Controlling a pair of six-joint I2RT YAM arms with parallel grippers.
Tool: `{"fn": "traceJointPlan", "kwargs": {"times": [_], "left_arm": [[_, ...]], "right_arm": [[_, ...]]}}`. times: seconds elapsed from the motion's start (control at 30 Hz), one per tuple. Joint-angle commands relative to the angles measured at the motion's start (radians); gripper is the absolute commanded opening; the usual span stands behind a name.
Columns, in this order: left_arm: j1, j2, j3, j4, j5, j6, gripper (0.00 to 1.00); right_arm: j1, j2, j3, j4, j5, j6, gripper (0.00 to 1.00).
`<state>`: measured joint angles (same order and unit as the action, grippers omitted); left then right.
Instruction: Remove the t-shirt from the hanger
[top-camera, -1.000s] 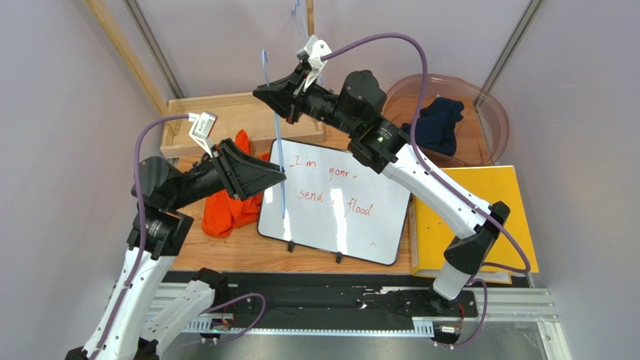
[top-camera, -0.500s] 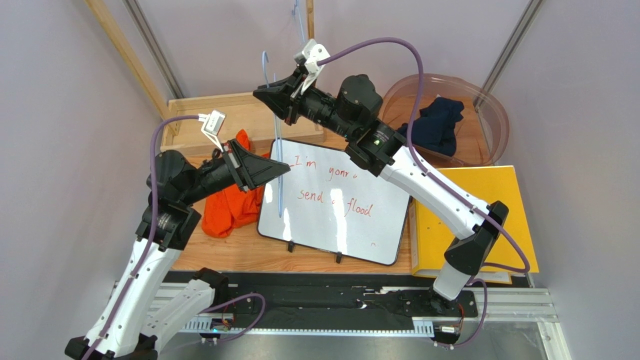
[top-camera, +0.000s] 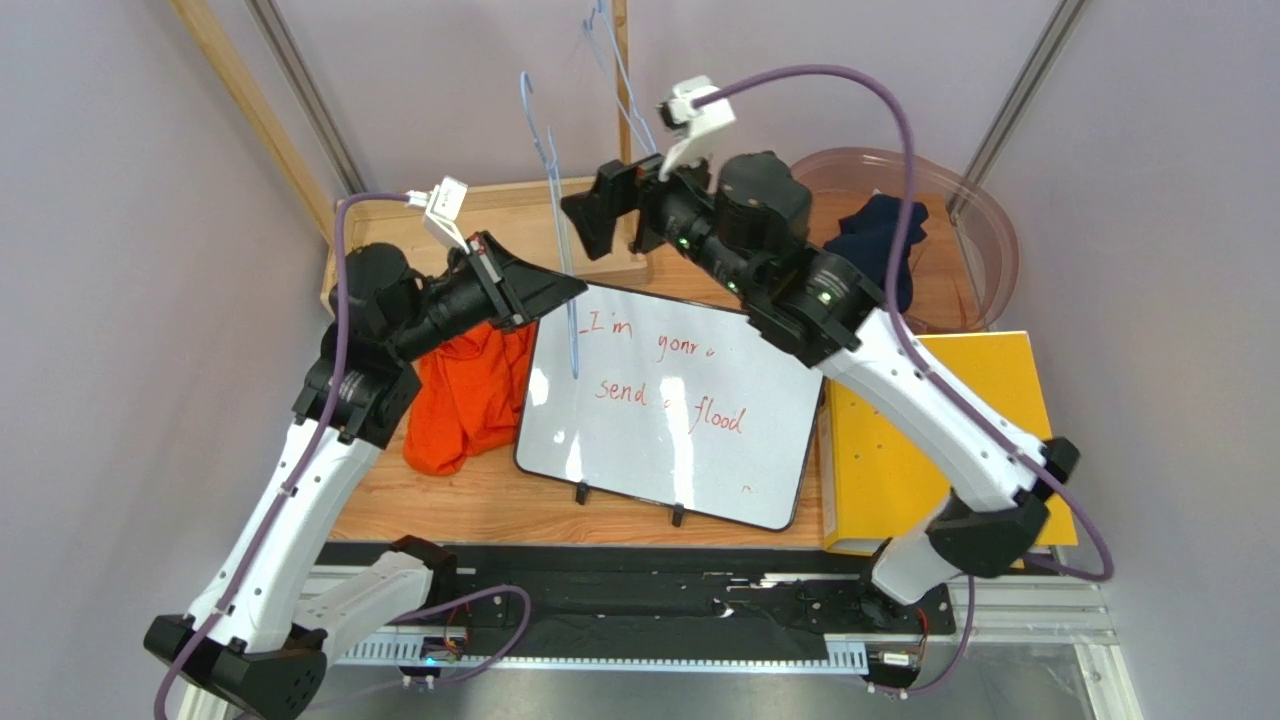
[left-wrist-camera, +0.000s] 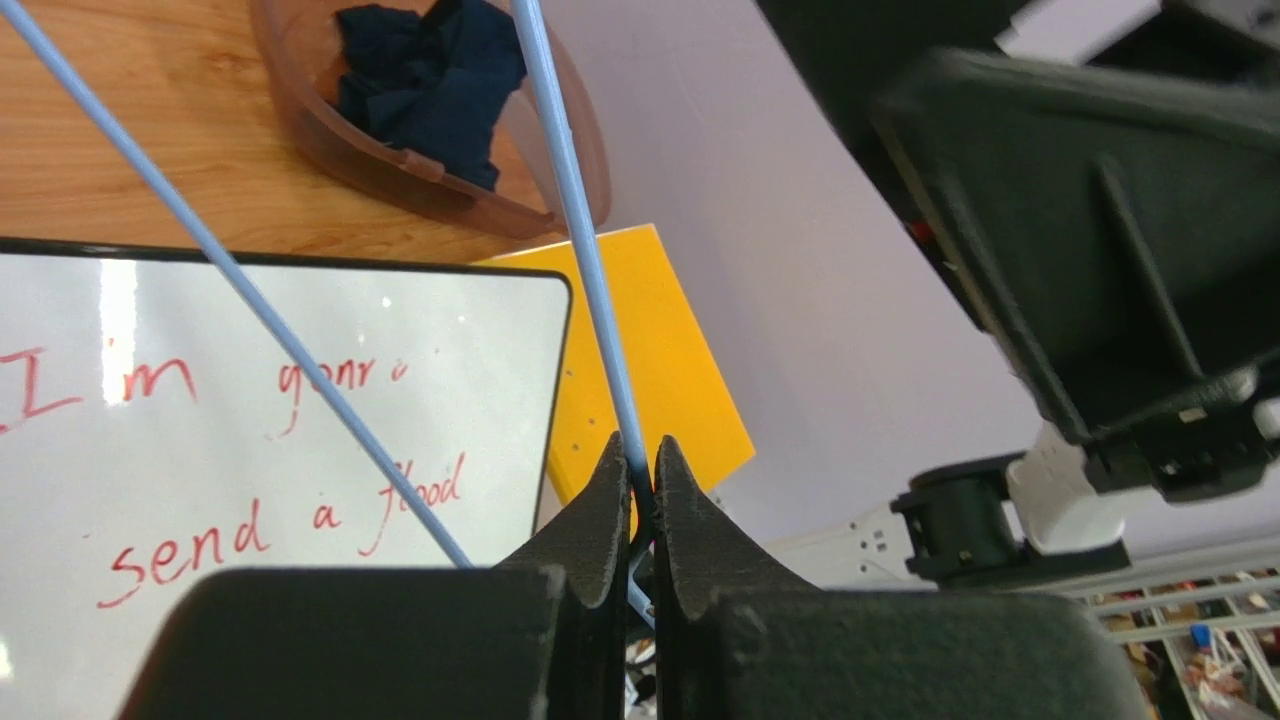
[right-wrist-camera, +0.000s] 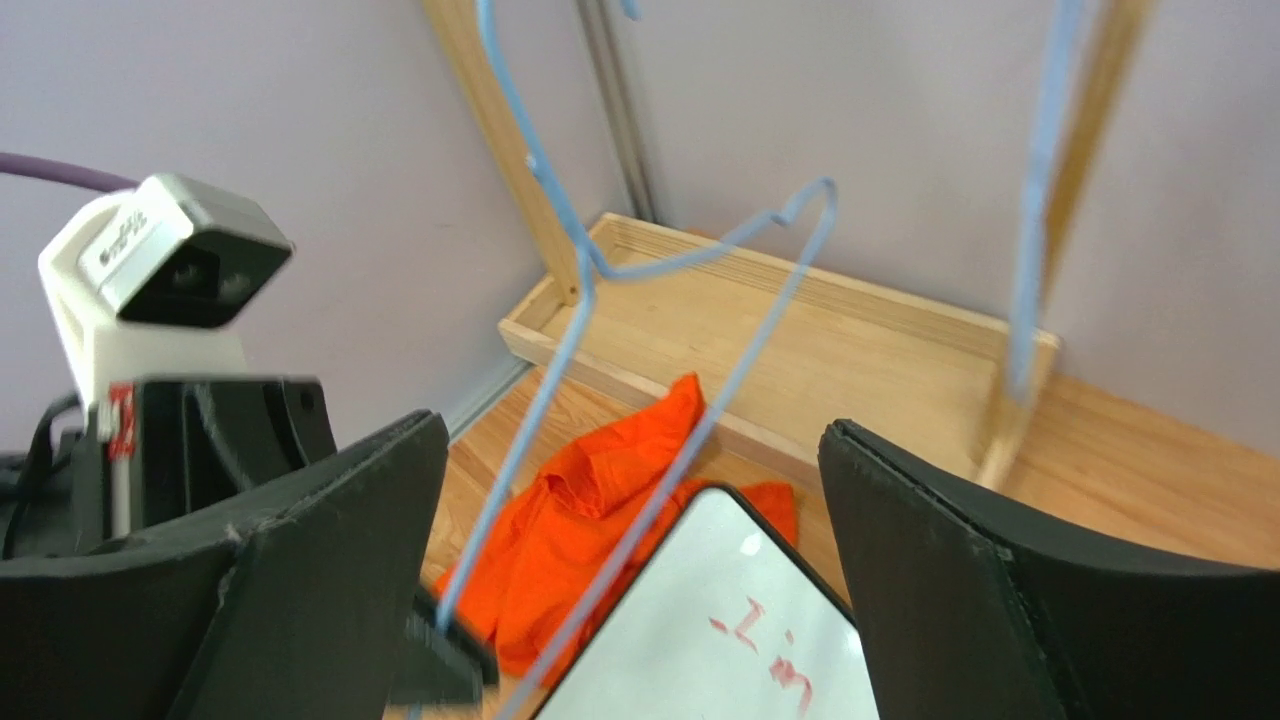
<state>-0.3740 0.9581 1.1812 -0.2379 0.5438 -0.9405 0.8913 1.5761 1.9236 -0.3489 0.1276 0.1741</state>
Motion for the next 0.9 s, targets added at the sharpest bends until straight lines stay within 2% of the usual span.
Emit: {"fn": "traceJointPlan", "kwargs": {"times": [0.0,0.1,0.23,0.5,0.63,0.87], "left_arm": [[0.068,0.04,0.116,-0.044,-0.054,0.04,0.0],[0.144,0.095,0.175,-0.069,-0.064,0.054,0.0],[0.205,0.227,0.357,-0.133,-0.061,0.089,0.0],[0.218,0.545,0.73,-0.208,-0.136,0.129,0.0],[0.218,0.701,0.998,-0.296,-0.142,0.14,0.0],[0.213,0.887,1.172,-0.304,-0.137,0.088,0.0]], "right_arm": [[0.001,-0.232,-0.118,-0.081,0.214,0.089,1.0],[0.001,-0.365,-0.242,-0.081,0.257,0.14,1.0],[0.001,-0.507,-0.346,-0.084,0.268,0.163,1.0],[0.001,-0.675,-0.428,-0.166,0.335,0.13,1.0],[0.003,-0.735,-0.454,-0.206,0.365,0.114,1.0],[0.001,-0.814,-0.48,-0.228,0.412,0.081,1.0]]}}
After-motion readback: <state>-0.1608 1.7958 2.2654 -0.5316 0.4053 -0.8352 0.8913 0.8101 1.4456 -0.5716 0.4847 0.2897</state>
